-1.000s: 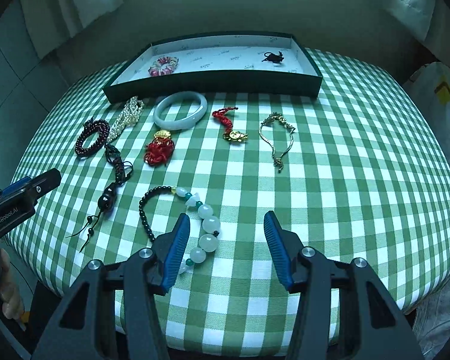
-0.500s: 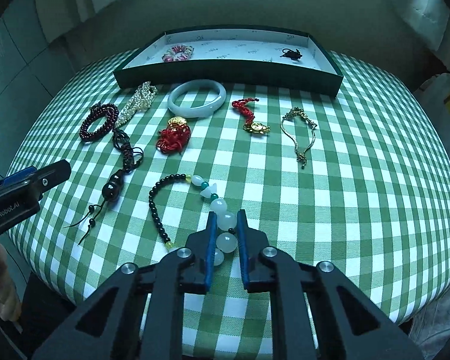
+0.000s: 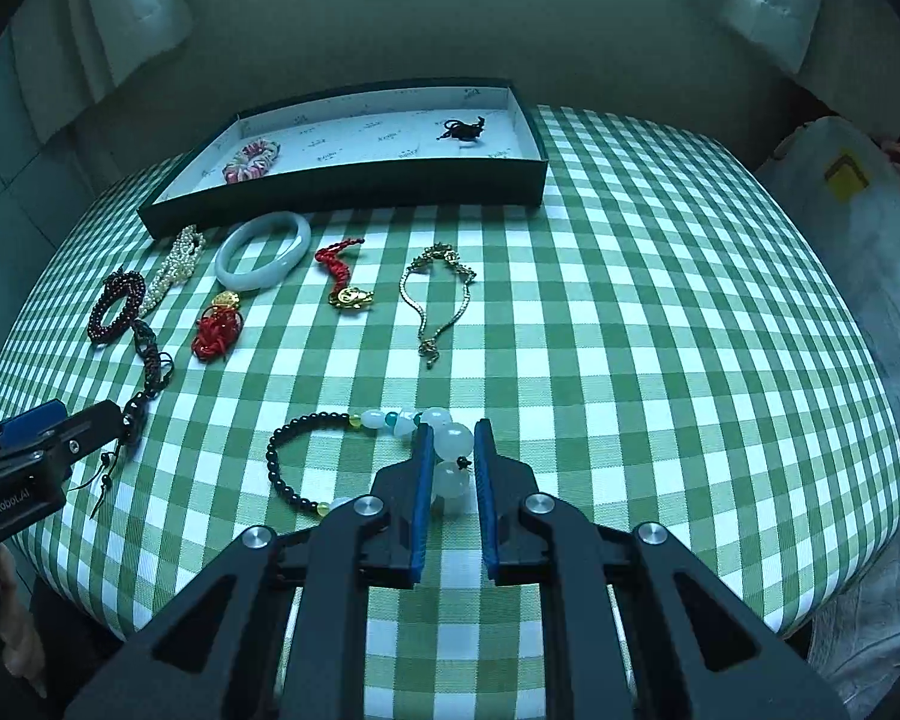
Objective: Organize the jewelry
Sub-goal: 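Grasp the black cord pendant with the left gripper while the right gripper holds the bracelet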
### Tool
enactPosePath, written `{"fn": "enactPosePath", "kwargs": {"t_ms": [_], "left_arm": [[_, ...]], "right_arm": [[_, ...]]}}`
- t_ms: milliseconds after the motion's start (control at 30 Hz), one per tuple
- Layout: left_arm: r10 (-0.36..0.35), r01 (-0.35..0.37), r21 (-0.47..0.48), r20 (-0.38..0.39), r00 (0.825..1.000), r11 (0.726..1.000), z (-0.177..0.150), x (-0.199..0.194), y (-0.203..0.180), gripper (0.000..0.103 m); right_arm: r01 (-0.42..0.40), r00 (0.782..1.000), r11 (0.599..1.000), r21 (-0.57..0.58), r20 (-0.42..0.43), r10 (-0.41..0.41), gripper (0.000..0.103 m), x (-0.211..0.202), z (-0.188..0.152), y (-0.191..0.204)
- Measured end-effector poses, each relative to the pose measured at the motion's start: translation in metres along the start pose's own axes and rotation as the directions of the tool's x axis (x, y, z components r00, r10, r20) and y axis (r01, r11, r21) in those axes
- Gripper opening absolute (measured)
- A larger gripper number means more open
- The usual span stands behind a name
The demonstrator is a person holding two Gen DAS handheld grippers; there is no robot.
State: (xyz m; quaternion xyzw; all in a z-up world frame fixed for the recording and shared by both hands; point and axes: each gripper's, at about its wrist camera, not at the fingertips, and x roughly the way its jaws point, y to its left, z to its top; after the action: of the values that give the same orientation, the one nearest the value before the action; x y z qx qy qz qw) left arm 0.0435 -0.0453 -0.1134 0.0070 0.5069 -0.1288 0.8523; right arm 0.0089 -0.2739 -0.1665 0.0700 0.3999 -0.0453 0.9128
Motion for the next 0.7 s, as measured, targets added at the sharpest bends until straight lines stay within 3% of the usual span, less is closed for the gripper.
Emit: {"fn": "enactPosePath", "kwargs": {"t_ms": [133, 267, 433, 700], "left_arm": [[0.004, -0.003, 0.030, -0.028, 1.000, 1.000, -0.001, 0.011, -0.010, 0.060], [0.028, -0.027, 0.051, -0.019, 0.999, 0.998, 0.001, 0.013, -0.015, 0.052], [0.008, -0.007, 0.080, -0.012, 1.000, 0.997, 0.001, 0.012, -0.019, 0.017], [0.004, -0.005, 0.094, 0.012, 1.000, 0.996, -0.005, 0.009, -0.018, 0.017]], "right_arm": [[-0.019, 1.000, 1.000, 0.016, 0.003, 0.018, 0.014, 0.000, 0.000, -0.003], [-0.039, 0.999, 0.999, 0.025, 0.007, 0.039, 0.014, 0.000, 0.000, -0.005], [-0.056, 0.998, 0.998, 0.036, 0.011, 0.055, 0.014, -0.001, 0.000, -0.005], [-0.071, 0.997, 0.997, 0.041, 0.019, 0.070, 0.014, -0.004, -0.001, -0.003]]}}
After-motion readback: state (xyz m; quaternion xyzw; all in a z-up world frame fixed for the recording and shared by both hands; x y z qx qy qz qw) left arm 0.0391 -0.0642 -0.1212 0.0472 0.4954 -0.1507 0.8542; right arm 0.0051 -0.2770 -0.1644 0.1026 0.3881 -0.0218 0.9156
